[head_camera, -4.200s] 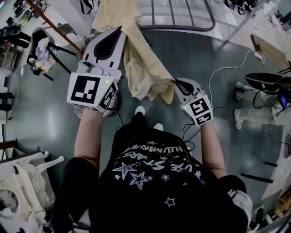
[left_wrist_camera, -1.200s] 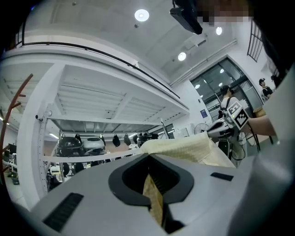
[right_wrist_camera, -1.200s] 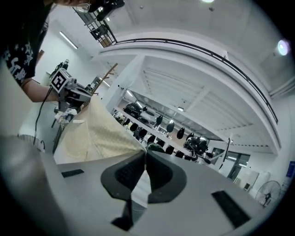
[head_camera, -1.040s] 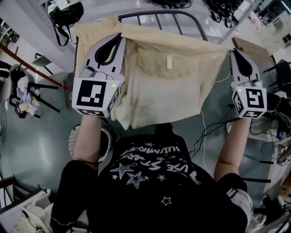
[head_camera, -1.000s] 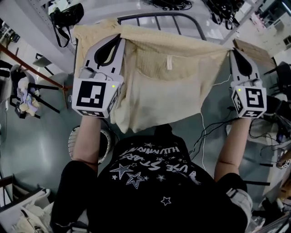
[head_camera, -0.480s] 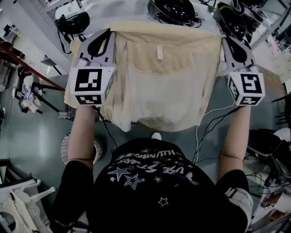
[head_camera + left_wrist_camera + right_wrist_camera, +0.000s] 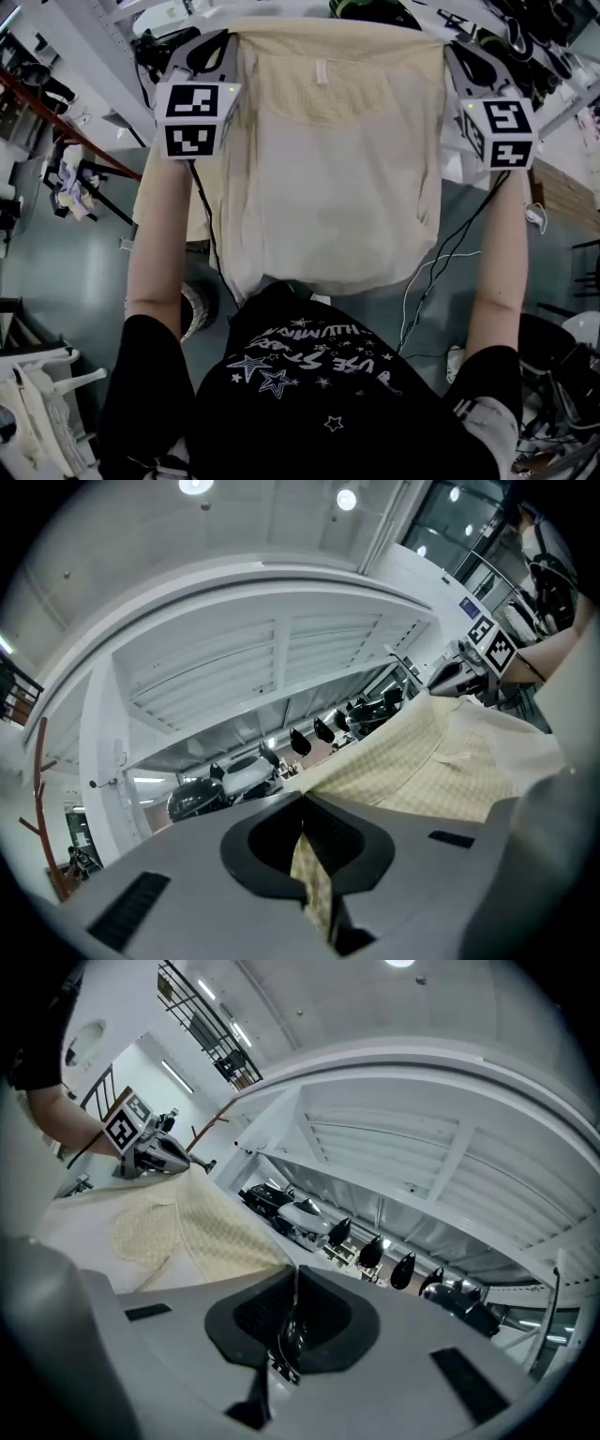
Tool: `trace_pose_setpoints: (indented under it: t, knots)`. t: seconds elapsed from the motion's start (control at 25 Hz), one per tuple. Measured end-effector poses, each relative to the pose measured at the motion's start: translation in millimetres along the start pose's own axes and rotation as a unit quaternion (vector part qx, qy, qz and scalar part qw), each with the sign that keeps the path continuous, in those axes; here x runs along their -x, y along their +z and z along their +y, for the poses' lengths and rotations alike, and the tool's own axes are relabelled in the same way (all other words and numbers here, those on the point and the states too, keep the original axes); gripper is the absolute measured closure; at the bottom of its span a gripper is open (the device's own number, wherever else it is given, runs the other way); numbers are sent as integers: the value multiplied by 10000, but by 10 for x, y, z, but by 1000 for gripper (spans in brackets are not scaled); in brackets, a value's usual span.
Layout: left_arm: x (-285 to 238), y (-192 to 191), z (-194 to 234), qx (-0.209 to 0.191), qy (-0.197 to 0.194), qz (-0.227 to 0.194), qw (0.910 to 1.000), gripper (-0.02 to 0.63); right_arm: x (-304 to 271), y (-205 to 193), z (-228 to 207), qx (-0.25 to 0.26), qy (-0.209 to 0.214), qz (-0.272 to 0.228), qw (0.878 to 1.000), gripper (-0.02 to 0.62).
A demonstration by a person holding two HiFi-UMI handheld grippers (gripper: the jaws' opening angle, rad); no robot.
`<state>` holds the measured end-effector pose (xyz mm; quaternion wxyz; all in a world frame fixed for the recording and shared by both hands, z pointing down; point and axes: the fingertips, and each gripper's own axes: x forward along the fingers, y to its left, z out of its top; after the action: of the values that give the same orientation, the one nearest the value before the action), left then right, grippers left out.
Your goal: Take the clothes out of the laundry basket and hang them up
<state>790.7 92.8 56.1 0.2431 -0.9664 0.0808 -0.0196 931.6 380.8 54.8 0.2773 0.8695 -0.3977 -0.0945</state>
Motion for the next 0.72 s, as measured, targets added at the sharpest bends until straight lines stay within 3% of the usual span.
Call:
trace_pose_setpoints:
  t: [0.16, 0.32, 0.72]
  knots:
    - [-453, -254, 153, -113, -120, 316, 9994, 586, -486, -74, -32, 268, 15, 344, 9990, 575]
    - [-965, -517, 232, -293, -311, 478, 9979, 586, -942, -163, -92, 116, -124, 726, 9972, 575]
    - [-1786, -1566, -124, -488, -1173, 1287, 9835, 586, -1735, -1246, 250, -378, 84, 1779, 9833, 574]
